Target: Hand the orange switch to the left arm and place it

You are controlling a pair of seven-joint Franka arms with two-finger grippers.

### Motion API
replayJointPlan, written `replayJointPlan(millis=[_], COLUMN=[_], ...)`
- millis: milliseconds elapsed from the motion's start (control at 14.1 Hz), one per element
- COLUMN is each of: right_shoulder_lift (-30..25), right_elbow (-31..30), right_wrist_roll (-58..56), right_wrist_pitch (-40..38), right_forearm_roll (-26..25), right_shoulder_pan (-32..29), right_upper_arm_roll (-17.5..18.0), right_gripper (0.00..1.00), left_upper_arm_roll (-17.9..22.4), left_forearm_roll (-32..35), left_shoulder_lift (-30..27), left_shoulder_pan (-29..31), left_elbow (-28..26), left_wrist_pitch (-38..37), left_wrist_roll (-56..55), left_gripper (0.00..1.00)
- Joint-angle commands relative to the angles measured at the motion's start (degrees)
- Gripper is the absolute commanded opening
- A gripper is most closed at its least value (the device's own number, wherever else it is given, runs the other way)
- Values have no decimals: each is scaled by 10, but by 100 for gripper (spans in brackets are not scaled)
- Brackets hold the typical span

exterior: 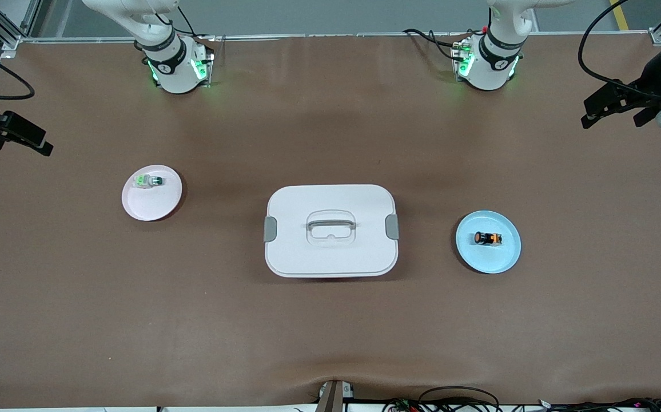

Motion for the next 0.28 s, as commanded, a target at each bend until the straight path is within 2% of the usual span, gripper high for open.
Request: replayJointPlan(millis=[0, 213], right_shoulder_lift=[-18, -18], right_elbow=[-21, -21], right_wrist_roll=[1, 1], right_wrist_pitch=[12, 13], right_forearm_roll=[-5, -5], right_shoulder_pan=[5, 5], right_upper_arm_roll=[-1, -1], right_gripper=[100, 100], left_upper_arm_roll=[7, 9], left_forearm_roll=[-1, 13], left_shoulder_lift=[6, 13], left_shoulder_pan=[-6, -6], left_elbow=[9, 11], left_wrist_pitch=[-3, -2], left_wrist_roll=[-5, -6], left_gripper=[100, 100])
